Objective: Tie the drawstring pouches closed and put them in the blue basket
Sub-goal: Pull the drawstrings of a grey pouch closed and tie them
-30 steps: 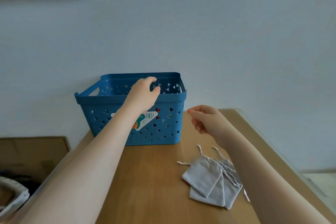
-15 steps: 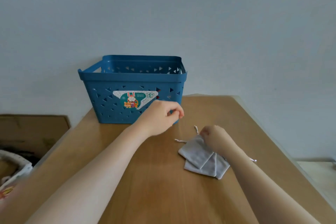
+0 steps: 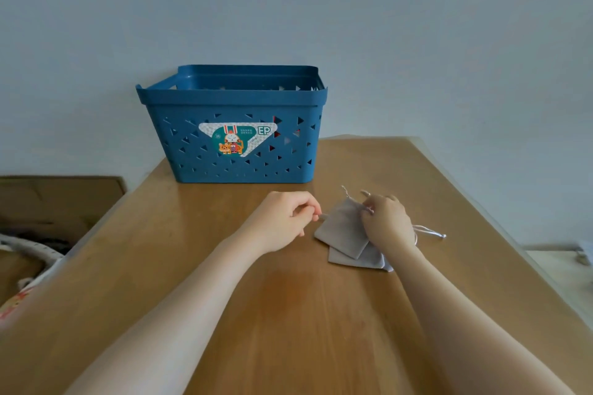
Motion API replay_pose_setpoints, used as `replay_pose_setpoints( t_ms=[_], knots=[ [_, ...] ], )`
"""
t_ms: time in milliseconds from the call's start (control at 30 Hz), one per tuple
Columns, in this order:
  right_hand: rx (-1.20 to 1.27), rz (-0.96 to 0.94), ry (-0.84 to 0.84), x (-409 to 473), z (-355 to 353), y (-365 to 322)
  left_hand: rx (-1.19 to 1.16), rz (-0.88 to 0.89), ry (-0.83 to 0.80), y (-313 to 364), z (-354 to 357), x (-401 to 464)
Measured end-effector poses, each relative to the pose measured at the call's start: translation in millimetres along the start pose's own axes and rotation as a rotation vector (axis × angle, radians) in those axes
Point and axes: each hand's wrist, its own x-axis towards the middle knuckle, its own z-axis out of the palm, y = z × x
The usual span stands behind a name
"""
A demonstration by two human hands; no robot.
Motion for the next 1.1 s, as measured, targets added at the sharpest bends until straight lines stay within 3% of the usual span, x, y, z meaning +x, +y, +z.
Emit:
replay_pose_setpoints(
  t_ms=[100,333,500,800,1100],
  knots=[
    [0.127,-0.049,0.112,-12,-10,-2,0.01,-0.007,0.057,1,0,-6],
    [0.332,-0.447,0.393,-40,-45,-28,-0.276,-0.095,0.261,20,3,-4],
    [0.244,-0.56,0.23,-48,-47,-50,-0.692,-0.23,0.31,37,-3,-3],
    [0.267,-0.487,-0.018,-53,-32,-61,-0.721,-0.152,0.427,37,1,-2],
    [-0.013,-0.411,-0.208,-39,-44,-40,-1.131,-0.273,0.366,23,-4,-4]
  ],
)
